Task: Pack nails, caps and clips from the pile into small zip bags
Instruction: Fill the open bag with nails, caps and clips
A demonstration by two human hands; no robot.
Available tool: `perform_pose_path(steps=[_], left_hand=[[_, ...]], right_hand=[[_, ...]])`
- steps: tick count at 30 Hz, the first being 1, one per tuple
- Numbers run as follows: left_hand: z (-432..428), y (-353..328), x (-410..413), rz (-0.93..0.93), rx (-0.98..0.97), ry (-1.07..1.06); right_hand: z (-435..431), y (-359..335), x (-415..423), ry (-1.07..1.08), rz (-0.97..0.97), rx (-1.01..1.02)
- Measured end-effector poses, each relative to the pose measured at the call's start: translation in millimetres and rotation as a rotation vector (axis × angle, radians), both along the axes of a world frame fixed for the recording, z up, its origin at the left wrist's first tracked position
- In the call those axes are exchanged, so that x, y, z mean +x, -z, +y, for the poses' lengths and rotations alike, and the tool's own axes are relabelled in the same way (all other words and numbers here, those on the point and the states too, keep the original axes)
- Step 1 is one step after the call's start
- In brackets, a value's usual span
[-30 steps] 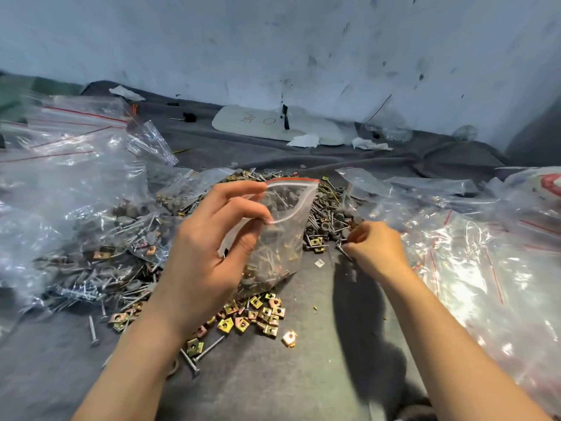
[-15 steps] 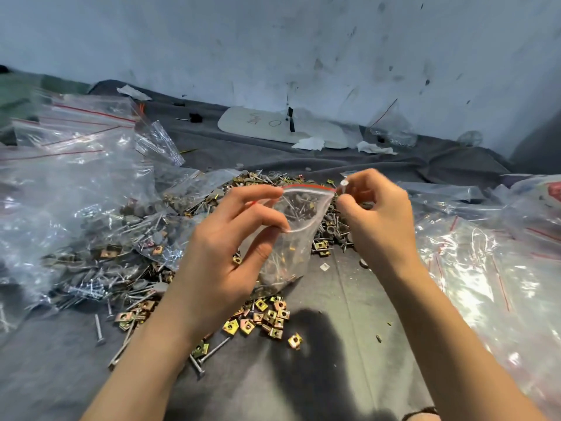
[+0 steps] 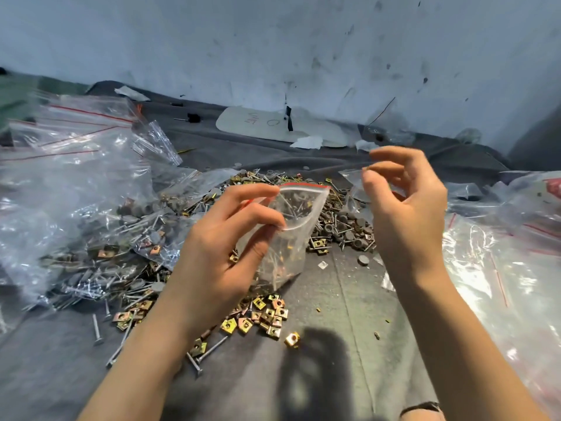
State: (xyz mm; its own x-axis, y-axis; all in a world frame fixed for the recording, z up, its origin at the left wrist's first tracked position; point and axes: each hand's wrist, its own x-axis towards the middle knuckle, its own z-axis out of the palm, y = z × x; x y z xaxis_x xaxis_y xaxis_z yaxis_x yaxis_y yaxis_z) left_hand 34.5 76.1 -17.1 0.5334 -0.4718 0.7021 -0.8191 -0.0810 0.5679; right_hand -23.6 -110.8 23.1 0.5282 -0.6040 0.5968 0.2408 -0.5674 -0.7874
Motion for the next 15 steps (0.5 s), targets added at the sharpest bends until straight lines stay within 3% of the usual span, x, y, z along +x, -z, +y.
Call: perform_pose_path(steps=[3, 9, 15], left_hand=[[0.3, 1.2, 2.7, 0.001, -0.009, -0.029], [2.8, 0.7, 4.3, 0.014, -0.011, -0.033], [4.7, 0.1, 4.4, 0.02, -0.016, -0.035]], right_hand=[[-27.4, 26.6, 15.1, 0.124, 0.324, -0.059], [-43.1, 86.5, 34.8, 0.029, 0.878, -0.246], [-39.6, 88.8, 40.7, 0.021, 1.022, -0.352]])
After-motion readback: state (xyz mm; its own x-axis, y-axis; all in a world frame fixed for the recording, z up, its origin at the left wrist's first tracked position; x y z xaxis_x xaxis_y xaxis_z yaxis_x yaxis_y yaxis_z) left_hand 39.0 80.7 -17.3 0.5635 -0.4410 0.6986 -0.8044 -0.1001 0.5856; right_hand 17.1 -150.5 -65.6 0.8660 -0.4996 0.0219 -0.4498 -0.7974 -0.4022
